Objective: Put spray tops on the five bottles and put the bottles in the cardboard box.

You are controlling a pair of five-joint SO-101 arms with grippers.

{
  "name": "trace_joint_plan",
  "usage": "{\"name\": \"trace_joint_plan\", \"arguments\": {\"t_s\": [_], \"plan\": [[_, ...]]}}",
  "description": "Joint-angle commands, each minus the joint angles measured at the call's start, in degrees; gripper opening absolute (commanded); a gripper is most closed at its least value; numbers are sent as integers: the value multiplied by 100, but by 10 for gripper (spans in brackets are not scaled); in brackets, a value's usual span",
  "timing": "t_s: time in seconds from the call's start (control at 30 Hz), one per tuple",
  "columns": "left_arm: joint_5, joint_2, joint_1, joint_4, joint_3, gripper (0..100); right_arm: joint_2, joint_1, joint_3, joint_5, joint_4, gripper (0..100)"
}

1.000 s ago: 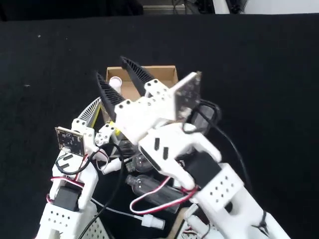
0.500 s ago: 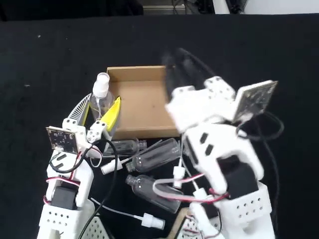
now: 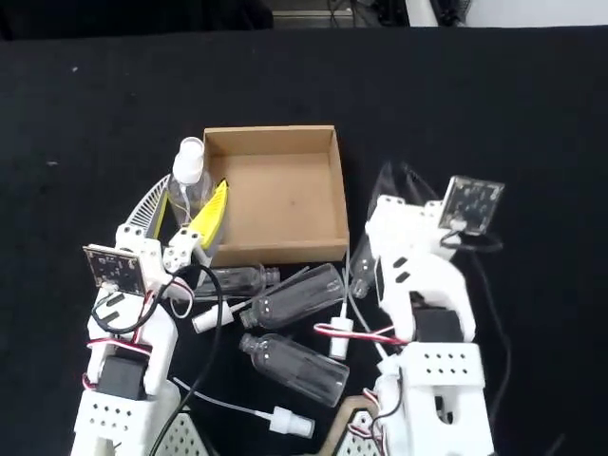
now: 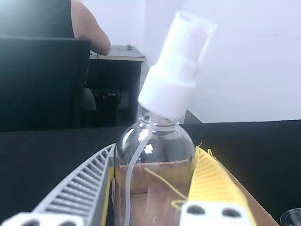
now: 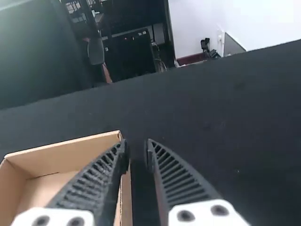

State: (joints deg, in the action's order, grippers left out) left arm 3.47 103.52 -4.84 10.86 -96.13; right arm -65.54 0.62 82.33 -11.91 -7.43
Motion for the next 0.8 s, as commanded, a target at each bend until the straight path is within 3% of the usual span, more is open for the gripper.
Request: {"name": "trace_joint_plan", "arguments": {"t_s": [0.0, 0.17, 0.33, 0.5, 0.77], "plan": [[9, 88, 119, -440, -127, 33, -75, 70, 31, 53, 334, 50], [62, 62, 576, -1890, -127, 30, -66, 70, 242, 53, 343, 50], [62, -536, 365, -1846, 224, 33, -66, 26, 259, 53, 343, 50], [53, -2330, 338, -2198, 1464, 31, -66, -396, 312, 607, 325, 50], [9, -5837, 312, -4536, 2149, 33, -75, -677, 418, 976, 360, 50]]}}
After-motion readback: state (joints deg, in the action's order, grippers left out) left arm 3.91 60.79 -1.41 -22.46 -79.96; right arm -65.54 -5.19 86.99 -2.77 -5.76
